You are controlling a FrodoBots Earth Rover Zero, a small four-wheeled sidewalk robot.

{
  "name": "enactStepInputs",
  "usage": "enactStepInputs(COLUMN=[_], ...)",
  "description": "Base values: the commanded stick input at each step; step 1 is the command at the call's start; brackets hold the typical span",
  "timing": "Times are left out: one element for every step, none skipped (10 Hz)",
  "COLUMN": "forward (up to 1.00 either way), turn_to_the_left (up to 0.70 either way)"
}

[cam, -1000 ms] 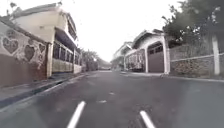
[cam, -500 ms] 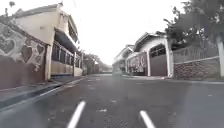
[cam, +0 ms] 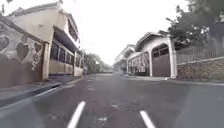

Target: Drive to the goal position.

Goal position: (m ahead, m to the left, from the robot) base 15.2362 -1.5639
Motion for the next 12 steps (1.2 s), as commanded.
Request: enactStepInputs(forward=[0.70,0.70,0.70,0.70,0.70,0.70,0.70,0.70,0.70,0.70,0.70,0.70], turn_to_the_left=[0.00,0.00,0.00,0.00,0.00,0.00,0.00,0.00,0.00,0.00,0.00,0.00])
